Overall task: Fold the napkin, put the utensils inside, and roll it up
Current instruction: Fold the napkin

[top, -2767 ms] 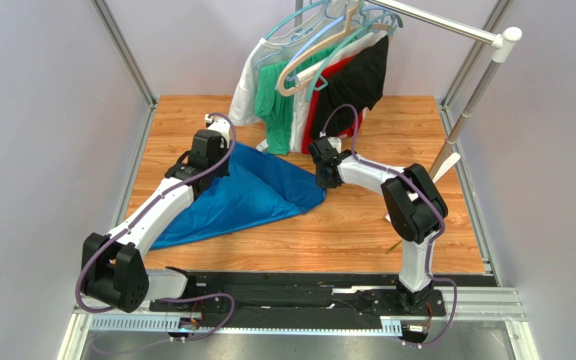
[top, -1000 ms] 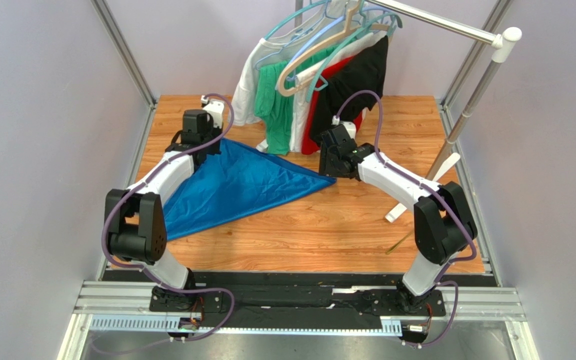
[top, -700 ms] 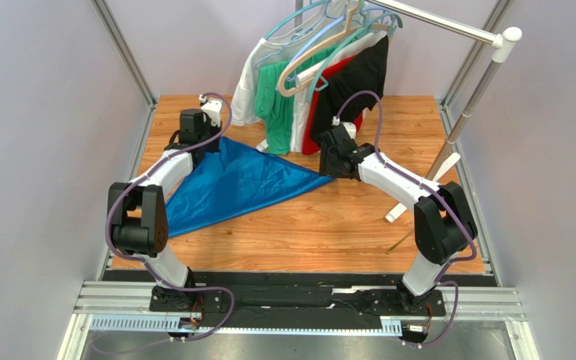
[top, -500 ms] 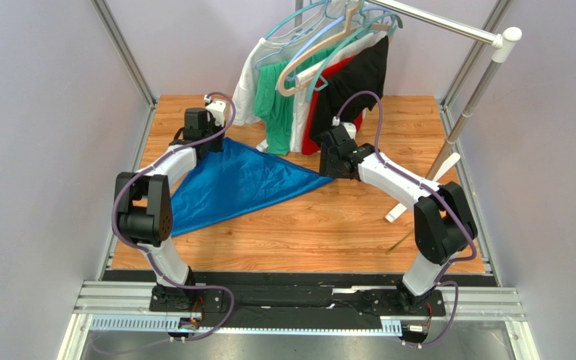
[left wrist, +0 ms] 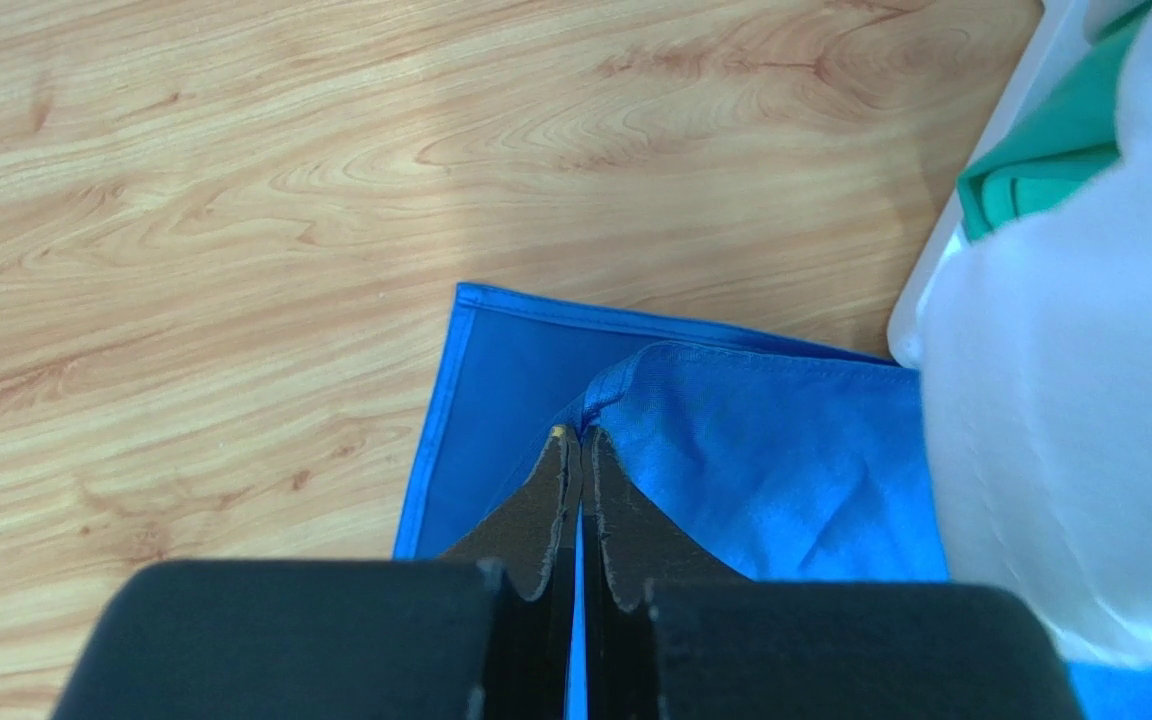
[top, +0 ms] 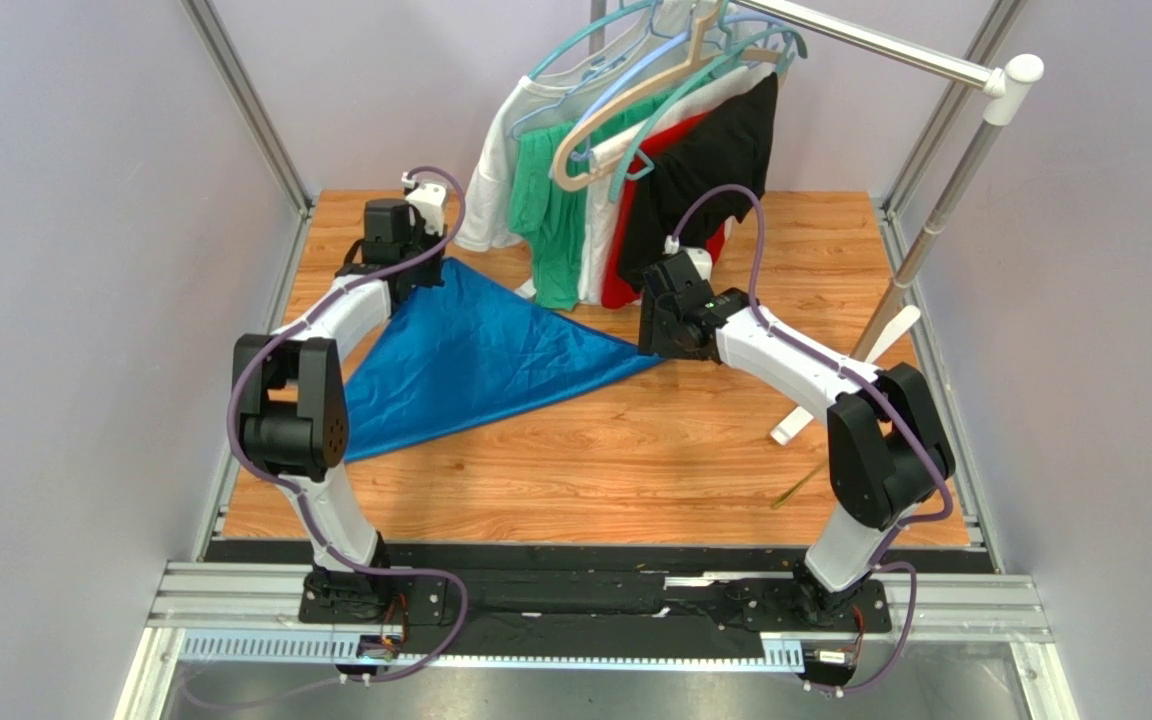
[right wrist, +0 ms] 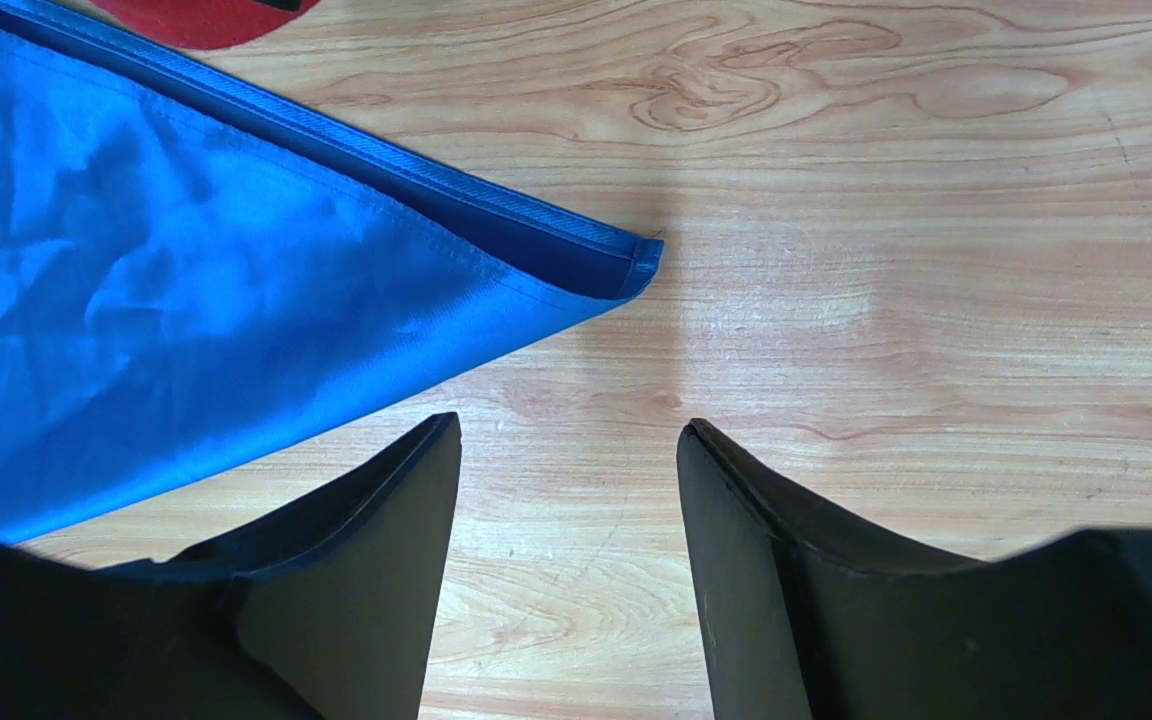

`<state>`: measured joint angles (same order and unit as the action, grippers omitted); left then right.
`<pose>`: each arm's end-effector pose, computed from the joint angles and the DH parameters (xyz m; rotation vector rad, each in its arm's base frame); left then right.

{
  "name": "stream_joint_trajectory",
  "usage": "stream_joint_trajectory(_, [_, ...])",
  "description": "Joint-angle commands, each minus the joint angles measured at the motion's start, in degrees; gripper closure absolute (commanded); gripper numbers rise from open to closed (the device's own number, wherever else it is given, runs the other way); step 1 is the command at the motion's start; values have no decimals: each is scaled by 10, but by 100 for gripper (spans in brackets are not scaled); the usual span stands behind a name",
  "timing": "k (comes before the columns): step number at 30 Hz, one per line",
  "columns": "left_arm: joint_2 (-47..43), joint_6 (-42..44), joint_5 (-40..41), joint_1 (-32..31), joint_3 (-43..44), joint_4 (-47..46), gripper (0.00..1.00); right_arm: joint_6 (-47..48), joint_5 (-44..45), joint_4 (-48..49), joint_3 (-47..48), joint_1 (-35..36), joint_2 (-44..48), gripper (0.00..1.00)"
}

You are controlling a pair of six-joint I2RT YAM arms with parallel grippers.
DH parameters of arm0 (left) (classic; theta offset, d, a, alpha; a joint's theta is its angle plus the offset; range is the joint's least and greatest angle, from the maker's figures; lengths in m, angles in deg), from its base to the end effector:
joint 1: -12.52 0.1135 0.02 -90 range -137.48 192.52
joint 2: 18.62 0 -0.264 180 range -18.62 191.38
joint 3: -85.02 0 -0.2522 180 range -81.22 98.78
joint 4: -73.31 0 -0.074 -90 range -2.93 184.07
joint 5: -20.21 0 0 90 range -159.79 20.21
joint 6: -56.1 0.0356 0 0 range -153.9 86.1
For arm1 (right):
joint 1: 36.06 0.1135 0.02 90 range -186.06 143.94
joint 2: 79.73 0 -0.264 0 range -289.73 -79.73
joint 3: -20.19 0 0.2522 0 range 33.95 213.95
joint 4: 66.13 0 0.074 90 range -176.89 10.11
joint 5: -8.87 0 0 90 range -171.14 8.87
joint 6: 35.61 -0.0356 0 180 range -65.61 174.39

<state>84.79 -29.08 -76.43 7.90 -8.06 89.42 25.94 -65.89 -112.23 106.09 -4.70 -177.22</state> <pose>0.4135 -0.0375 0.2398 0.2435 2.1240 -0.1219 0.3118 0.1790 0.2330 0.0337 2.5256 0.0718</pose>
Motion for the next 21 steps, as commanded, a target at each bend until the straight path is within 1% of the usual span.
stream_joint_trajectory(1, [14,-9,-8,12,31,7,100,-4,0,10,2,-2,6,41])
stream_joint_trajectory(9, [30,-18,-14,17,37,20,100,-4,-5,11,3,-1,-2,41])
stream_joint_trajectory(16, [41,-37,-1,26,38,26,100,-3,-10,18,7,-1,-19,41])
stream_joint_trajectory(21, [54,-40,-14,32,44,28,100,-4,-21,24,17,0,-35,40])
